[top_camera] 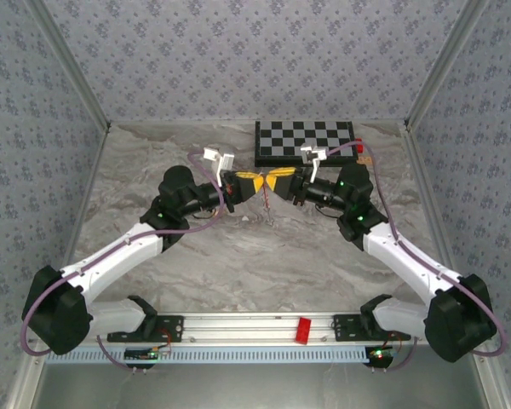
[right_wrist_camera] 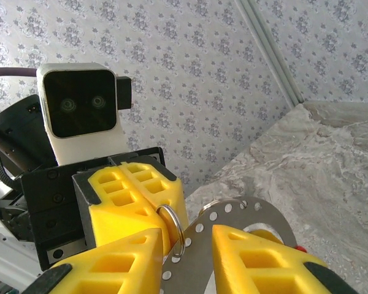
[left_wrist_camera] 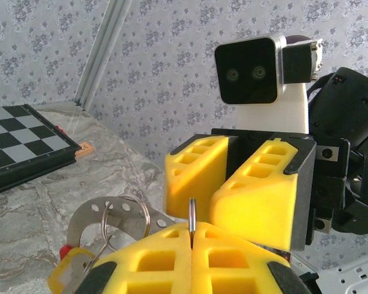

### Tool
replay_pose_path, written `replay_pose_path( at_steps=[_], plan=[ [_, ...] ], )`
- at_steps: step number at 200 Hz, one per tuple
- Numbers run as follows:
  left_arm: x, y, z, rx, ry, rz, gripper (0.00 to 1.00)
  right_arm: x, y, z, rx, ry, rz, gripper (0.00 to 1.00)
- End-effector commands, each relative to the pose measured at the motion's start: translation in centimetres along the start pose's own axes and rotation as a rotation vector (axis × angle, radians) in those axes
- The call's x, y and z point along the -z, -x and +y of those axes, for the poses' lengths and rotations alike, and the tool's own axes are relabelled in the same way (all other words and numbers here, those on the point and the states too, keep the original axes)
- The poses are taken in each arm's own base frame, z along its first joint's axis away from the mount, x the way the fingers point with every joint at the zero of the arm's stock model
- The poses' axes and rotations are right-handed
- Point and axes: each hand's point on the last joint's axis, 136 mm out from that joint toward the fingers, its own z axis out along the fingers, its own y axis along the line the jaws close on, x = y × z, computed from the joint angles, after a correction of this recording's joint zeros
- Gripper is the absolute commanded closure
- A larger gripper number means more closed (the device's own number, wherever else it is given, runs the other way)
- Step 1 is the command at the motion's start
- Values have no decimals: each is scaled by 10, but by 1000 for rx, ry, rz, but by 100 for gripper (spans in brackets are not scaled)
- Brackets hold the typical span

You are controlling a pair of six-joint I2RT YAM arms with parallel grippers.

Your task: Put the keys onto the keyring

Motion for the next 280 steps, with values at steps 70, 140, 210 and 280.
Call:
replay_pose_path(
  at_steps=[70, 140, 210, 280],
  plan=[
    [1, 8, -19, -13, -74, -15, 100, -7, 9, 14, 26, 54, -2, 89],
    [10, 18, -1, 44, -23, 3, 72, 4, 1, -2, 78, -25, 50, 100],
    [25, 13, 6, -68, 60, 134, 68, 16, -33, -12, 267, -125, 286, 100],
    [18, -13, -12, -113, -58, 219, 68, 13, -35, 9, 285, 4, 340, 100]
  ],
)
